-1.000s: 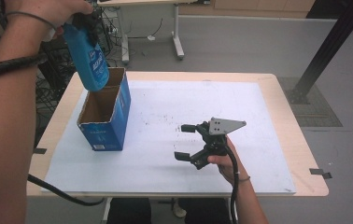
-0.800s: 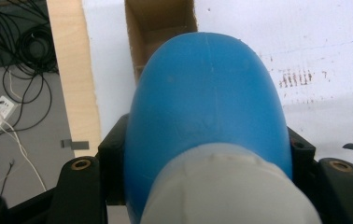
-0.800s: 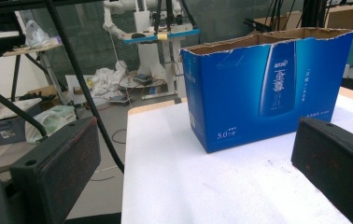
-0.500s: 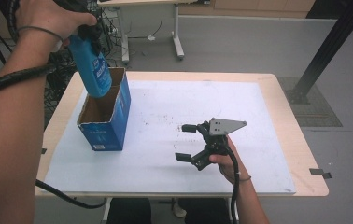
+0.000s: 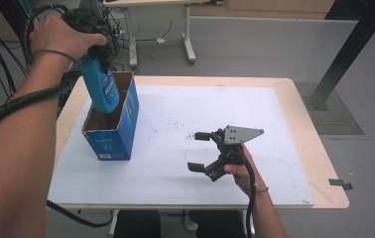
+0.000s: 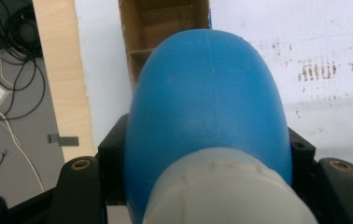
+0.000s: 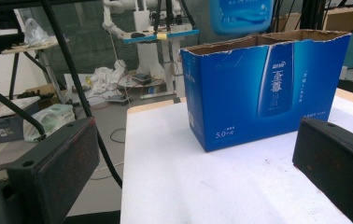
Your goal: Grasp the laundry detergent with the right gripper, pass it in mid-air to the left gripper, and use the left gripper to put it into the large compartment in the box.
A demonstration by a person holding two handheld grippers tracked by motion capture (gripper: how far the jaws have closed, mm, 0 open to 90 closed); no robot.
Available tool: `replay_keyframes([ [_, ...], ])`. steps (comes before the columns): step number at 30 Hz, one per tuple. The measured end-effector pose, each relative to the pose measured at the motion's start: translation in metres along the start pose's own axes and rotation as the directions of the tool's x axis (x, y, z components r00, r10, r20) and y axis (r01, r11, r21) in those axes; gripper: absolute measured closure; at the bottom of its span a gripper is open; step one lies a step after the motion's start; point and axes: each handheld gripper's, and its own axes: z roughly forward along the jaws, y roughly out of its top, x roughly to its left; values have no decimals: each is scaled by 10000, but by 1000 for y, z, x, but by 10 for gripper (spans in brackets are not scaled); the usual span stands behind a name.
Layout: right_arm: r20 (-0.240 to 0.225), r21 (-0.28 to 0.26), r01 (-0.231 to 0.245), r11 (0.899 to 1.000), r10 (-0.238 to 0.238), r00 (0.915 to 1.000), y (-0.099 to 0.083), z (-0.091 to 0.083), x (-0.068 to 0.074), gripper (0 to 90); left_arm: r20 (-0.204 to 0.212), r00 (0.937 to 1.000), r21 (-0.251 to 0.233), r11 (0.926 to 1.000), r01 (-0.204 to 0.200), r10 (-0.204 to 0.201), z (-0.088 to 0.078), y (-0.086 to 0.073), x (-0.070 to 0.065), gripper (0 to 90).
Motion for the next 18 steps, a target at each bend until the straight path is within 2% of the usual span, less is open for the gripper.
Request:
replay_keyframes([
  [8,10,-4,-38,10000,38,10000,-2,0,0,9,-60,9999,140,9998,134,-133,19,0,3,381],
  [13,45,30,-39,10000,39,10000,-3,0,0,9,139,9997,194,9996,217,-220,36,0,10,381],
  [18,56,-5,-74,10000,74,10000,-4,-1,0,9,19,9998,228,9996,177,-178,46,0,9,381],
])
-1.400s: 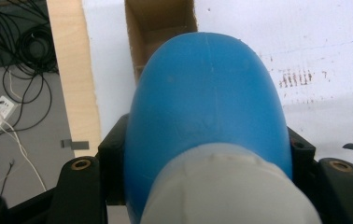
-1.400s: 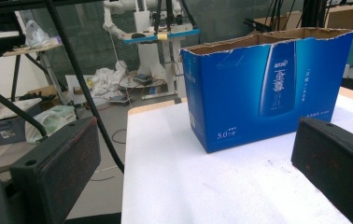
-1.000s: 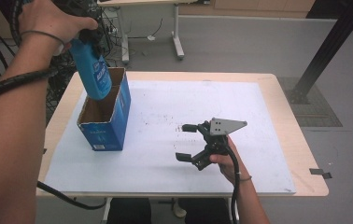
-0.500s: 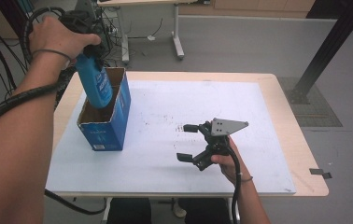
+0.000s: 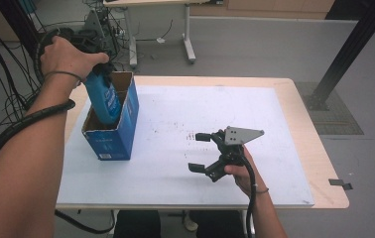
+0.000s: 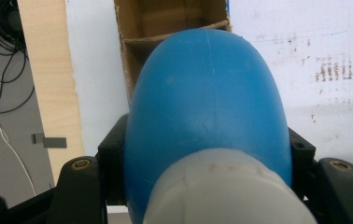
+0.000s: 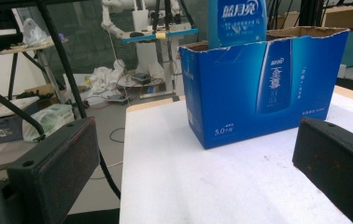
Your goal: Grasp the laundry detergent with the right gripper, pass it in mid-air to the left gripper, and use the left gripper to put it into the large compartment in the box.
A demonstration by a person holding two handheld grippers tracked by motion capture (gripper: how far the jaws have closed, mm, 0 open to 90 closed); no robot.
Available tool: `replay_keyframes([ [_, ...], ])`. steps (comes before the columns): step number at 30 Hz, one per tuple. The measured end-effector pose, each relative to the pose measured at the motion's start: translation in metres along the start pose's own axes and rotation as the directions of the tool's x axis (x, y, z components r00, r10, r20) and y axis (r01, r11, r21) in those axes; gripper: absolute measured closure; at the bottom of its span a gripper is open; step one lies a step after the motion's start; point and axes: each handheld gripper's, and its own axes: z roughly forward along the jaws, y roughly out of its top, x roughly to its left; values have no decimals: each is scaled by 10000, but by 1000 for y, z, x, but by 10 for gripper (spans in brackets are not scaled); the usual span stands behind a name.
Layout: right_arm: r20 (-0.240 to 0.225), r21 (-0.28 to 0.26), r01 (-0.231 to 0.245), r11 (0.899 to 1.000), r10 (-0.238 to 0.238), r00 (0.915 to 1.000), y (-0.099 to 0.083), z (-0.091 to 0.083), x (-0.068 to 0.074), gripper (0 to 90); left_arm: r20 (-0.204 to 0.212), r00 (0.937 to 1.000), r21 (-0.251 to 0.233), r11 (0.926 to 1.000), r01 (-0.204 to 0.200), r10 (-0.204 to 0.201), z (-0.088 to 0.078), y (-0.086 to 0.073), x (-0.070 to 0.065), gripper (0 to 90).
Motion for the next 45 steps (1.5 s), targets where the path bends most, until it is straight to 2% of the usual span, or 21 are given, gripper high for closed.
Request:
replay_keyframes([
  [5,18,29,-24,10000,24,10000,-1,-1,-1,9,50,9998,28,9998,173,-173,13,0,1,381],
  [10,21,21,-49,10000,49,10000,-1,-1,-1,9,7,10000,176,9998,49,-49,23,2,1,381],
  [13,47,15,-70,10000,70,10000,-3,-2,0,9,-24,9999,211,9997,104,-103,33,2,0,381],
  [22,56,23,-98,9999,98,9999,-3,-3,0,9,37,9999,282,9995,143,-144,47,2,2,381],
  [31,49,35,-134,9999,133,9999,-5,-2,0,9,-122,9996,547,9982,253,-247,68,2,0,381],
  [45,49,59,-180,9998,180,9998,-6,-2,-1,9,-167,9994,567,9979,319,-310,85,0,1,381],
])
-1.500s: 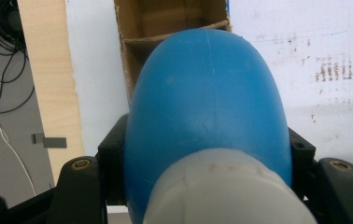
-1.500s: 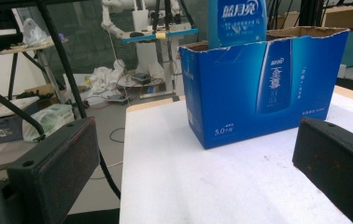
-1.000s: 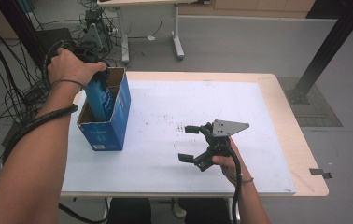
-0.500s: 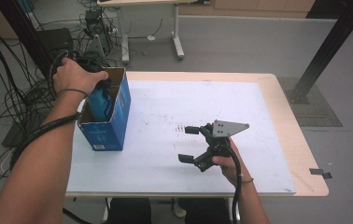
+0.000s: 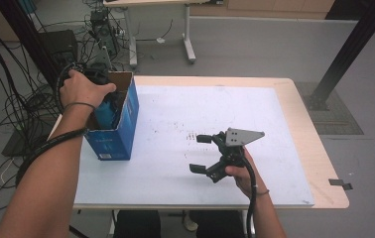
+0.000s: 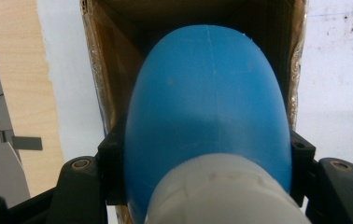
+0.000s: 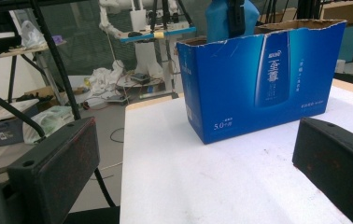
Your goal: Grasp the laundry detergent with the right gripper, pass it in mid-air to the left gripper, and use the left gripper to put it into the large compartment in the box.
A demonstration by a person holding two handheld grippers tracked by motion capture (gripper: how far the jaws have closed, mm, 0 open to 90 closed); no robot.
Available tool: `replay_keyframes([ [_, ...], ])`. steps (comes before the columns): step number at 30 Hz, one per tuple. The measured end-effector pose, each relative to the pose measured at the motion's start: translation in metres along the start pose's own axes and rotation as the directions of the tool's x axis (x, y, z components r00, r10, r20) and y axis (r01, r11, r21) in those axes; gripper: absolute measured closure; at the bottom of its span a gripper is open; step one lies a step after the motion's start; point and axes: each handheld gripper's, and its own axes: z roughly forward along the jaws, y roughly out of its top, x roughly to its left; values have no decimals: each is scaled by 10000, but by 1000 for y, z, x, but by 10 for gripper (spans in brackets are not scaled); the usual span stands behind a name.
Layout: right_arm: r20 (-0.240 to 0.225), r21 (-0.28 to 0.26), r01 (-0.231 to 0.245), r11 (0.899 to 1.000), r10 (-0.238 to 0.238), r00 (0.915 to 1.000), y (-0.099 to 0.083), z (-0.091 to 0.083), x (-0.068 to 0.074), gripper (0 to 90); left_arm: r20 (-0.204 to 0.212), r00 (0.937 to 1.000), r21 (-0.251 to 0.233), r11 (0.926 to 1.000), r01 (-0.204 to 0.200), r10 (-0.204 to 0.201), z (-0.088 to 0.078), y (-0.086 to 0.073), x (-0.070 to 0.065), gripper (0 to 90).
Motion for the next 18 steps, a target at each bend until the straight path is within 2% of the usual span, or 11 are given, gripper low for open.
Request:
replay_keyframes([
  [8,7,13,-22,10000,22,10000,0,0,0,10,-140,9999,36,10000,55,-55,7,-1,0,381],
  [12,-7,-2,-17,10000,17,10000,0,0,0,11,-52,9999,27,9999,102,-102,10,-2,2,381],
  [18,-47,12,0,10000,0,10000,1,2,0,12,-140,9999,176,9998,48,-46,17,-1,-2,380],
])
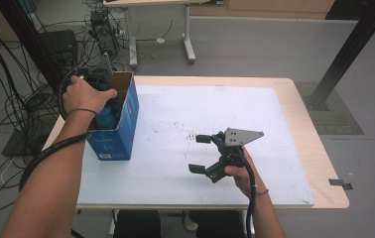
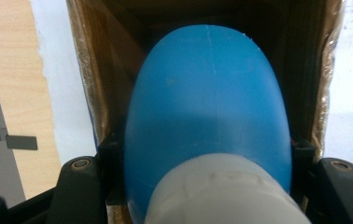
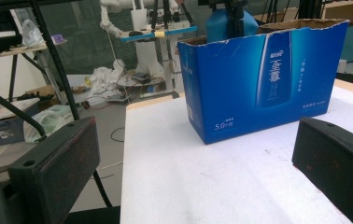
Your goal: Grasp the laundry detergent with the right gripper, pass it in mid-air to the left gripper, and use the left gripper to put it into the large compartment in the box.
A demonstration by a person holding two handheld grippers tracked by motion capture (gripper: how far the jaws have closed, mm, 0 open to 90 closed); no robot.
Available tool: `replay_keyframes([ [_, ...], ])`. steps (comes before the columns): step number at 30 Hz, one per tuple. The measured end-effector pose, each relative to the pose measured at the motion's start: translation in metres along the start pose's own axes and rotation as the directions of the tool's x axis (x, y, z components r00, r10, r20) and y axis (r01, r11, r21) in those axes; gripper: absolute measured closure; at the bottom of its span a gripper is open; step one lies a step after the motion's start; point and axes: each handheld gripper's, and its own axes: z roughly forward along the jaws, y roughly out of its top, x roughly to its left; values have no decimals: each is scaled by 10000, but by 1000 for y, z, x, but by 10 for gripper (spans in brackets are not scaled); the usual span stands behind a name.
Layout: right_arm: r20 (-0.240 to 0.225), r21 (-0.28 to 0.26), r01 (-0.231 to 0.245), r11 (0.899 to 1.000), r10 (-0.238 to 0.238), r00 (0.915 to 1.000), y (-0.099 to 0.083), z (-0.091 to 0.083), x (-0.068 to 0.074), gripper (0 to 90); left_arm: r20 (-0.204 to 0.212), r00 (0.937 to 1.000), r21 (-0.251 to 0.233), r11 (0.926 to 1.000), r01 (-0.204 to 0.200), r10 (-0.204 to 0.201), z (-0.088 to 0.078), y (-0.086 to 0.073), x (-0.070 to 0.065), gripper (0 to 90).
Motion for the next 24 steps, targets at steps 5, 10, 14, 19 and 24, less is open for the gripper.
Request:
replay_keyframes([
  [5,8,12,-13,10000,13,10000,0,0,0,12,31,9999,-15,9999,127,-126,4,-1,-1,380],
  [10,-18,22,-27,10000,27,10000,0,1,-1,12,-40,9999,53,9999,124,-123,9,-1,-3,380],
  [14,-14,16,-40,10000,40,10000,0,1,-1,12,-36,9999,107,9999,125,-124,12,0,-3,380],
  [19,-18,22,-59,10000,59,10000,-1,0,-1,12,-58,9999,160,9998,115,-114,15,0,-4,380],
  [24,-34,11,-49,10000,49,10000,-1,0,-1,12,-66,9999,174,9998,114,-113,17,-1,-5,380],
])
